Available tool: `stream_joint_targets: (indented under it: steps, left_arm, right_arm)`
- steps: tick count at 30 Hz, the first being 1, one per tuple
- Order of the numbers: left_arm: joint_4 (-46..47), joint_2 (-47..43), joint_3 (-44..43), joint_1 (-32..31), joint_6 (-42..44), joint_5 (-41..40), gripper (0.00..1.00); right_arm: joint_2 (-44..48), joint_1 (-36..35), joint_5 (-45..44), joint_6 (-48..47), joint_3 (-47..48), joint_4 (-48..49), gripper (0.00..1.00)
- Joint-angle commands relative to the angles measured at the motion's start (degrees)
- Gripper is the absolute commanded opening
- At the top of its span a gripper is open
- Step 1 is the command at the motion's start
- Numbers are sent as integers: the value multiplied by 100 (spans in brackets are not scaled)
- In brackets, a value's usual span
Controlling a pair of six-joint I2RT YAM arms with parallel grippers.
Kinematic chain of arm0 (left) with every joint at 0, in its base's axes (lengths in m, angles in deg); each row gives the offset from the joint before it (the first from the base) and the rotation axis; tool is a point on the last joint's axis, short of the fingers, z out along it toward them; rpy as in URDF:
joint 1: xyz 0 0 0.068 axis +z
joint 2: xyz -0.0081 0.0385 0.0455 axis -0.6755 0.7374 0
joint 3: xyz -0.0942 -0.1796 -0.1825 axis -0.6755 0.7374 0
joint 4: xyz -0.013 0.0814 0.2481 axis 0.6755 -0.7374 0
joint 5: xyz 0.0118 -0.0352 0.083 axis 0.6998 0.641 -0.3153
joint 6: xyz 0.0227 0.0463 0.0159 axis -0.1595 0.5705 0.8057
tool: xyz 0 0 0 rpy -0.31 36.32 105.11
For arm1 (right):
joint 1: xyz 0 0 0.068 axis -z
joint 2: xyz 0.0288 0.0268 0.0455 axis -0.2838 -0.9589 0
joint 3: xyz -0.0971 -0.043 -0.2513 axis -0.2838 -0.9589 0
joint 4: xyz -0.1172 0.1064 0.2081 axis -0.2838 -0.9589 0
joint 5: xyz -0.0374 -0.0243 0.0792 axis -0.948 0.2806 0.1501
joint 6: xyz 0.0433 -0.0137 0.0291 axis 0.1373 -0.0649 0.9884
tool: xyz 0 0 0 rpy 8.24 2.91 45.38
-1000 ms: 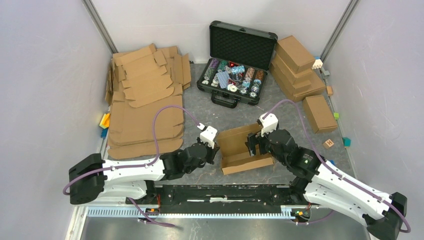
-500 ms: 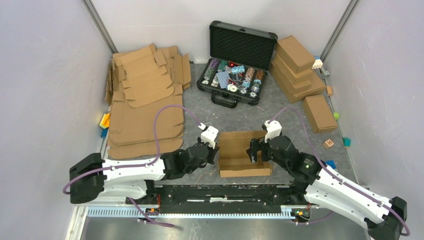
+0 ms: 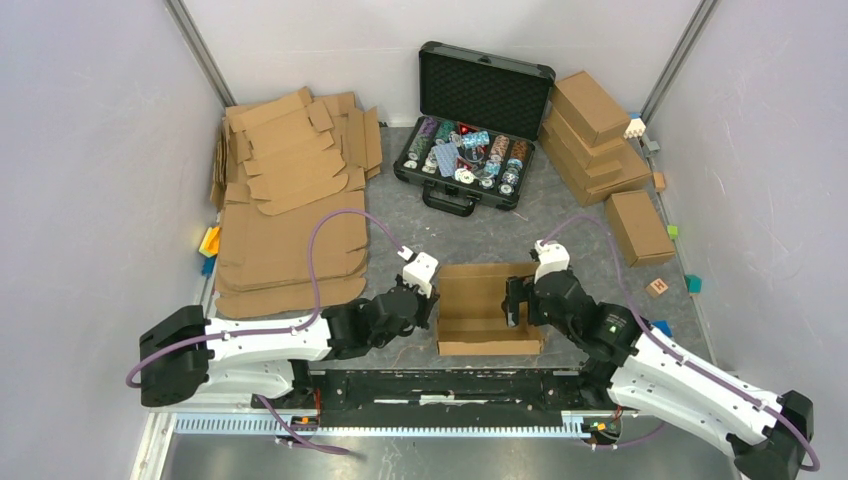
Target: Fold the paper box
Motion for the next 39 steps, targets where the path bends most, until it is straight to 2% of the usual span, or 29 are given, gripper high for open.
stream_joint_targets:
  steps: [1, 5, 7, 12, 18, 27, 33, 39]
  left_arm:
    - [-85, 50, -186, -84, 172, -73, 2]
    - [-93, 60, -212, -98, 189, -73, 2]
    - [-121, 67, -234, -103, 190, -73, 2]
    - [-156, 56, -273, -133, 192, -103, 2]
    - [-155, 45, -270, -173, 206, -134, 2]
    - [85, 116, -159, -264, 242, -134, 2]
    - [144, 150, -153, -376, 251, -161, 2]
    - [236, 173, -132, -431, 273, -178, 2]
  right_arm:
    - [122, 91, -777, 365, 444, -473, 98]
    - [276, 89, -1107, -199, 934, -685, 98]
    - [292, 89, -336, -897, 1246, -584, 98]
    - [-6, 89, 656, -1901, 1936, -572, 98]
    - [-927, 79, 2155, -3198, 2365, -6, 98]
    - [-2196, -5, 1874, -4152, 2489, 187, 94]
    - [-2185, -81, 1915, -4264, 2242, 264, 91]
    - [-2185, -173, 2165, -4385, 2099, 68, 83]
